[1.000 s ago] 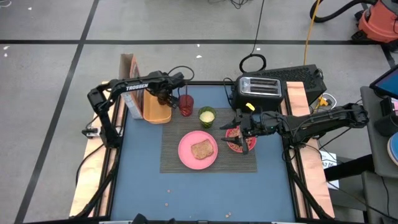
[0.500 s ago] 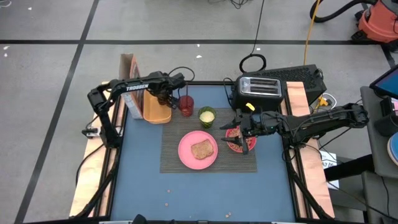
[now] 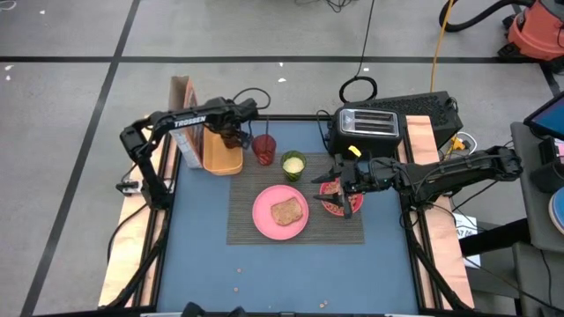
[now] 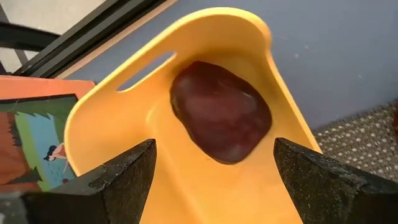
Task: Arrange a breakfast setting
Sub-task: Put the apple on the table gray placemat
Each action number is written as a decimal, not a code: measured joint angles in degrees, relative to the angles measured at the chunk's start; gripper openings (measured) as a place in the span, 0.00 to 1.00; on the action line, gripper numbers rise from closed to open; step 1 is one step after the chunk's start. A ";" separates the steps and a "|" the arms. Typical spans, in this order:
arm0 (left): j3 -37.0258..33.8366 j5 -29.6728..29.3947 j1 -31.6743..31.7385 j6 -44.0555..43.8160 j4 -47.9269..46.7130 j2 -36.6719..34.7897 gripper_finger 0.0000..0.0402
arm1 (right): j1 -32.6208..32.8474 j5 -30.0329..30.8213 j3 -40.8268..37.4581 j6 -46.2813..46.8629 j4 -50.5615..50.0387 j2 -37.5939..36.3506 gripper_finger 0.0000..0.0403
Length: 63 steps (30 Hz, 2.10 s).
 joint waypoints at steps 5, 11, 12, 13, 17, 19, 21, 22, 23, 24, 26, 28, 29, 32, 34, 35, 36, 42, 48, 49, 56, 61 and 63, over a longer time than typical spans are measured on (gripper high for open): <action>0.02 0.21 1.04 -4.44 0.02 -0.02 0.82 | 0.00 0.00 0.02 0.00 0.00 0.00 0.53; 0.04 0.35 1.32 -9.46 0.95 -0.04 0.82 | 0.00 0.00 0.02 -0.01 0.00 0.00 0.53; 0.03 0.38 1.32 -10.12 1.53 -0.04 0.82 | 0.00 0.00 0.00 0.00 0.00 0.02 0.53; -0.19 0.38 1.32 -10.84 2.62 -0.07 0.82 | 0.00 0.00 0.01 -0.01 0.00 0.00 0.53; -2.20 0.44 1.65 -13.06 5.75 -0.09 0.82 | 0.00 0.00 0.02 0.00 0.00 0.02 0.53; -3.42 0.43 1.89 -13.51 7.03 -0.09 0.82 | 0.00 0.00 0.02 -0.02 0.00 0.00 0.53; -4.65 0.43 2.08 -14.07 7.17 -0.09 0.82 | 0.00 0.00 0.02 -0.01 0.00 0.01 0.53; -5.26 0.42 2.26 -14.26 7.13 -0.09 0.82 | 0.00 0.00 0.02 0.00 0.00 0.00 0.53; -5.85 0.43 2.33 -14.55 7.13 -0.09 0.82 | 0.00 0.00 0.02 -0.01 0.00 0.00 0.53; -6.50 0.43 2.37 -14.65 7.32 -0.09 0.82 | 0.00 0.00 0.02 0.00 0.00 0.00 0.53; -7.76 0.44 2.34 -14.67 8.74 -0.09 0.82 | 0.00 0.00 0.02 -0.01 0.00 0.01 0.53; -8.74 0.45 2.34 -14.79 10.61 -0.09 0.82 | 0.00 0.00 0.02 -0.02 0.00 0.00 0.53; -8.99 0.49 2.34 -15.04 10.73 -0.09 0.82 | 0.00 0.00 0.02 -0.02 0.00 0.00 0.53; -9.20 0.47 2.34 -15.19 10.71 -0.09 0.82 | 0.00 0.00 0.02 -0.02 0.00 0.00 0.53; -9.20 0.48 2.34 -15.20 10.69 -0.09 0.82 | 0.00 0.00 0.02 -0.01 0.00 0.01 0.53; -9.20 0.48 2.34 -15.20 10.69 -0.09 0.82 | 0.00 0.00 0.02 -0.02 0.00 0.01 0.53; -9.20 0.49 2.34 -15.20 10.68 -0.09 0.82 | 0.00 0.00 0.02 -0.02 0.00 0.00 0.53; -9.20 0.51 2.34 -15.32 10.64 -0.09 0.71 | 0.00 0.00 0.02 -0.02 0.00 0.00 0.53; -9.20 0.52 2.34 -15.36 10.54 -0.09 0.59 | 0.00 0.00 0.02 -0.02 0.00 0.00 0.53; -9.20 0.52 2.34 -15.34 10.53 -0.09 0.58 | 0.00 0.00 0.02 -0.02 0.00 0.01 0.53; -9.20 0.83 2.34 -13.17 10.45 -0.14 0.57 | 0.00 0.00 0.02 -0.02 0.00 0.02 0.53; -9.20 1.91 2.34 -11.85 10.33 -0.17 0.56 | 0.00 0.02 0.02 -0.02 0.00 0.00 0.53; -9.20 2.14 2.34 -11.57 9.74 -0.55 0.56 | 0.00 0.00 0.02 -0.02 0.00 0.02 0.53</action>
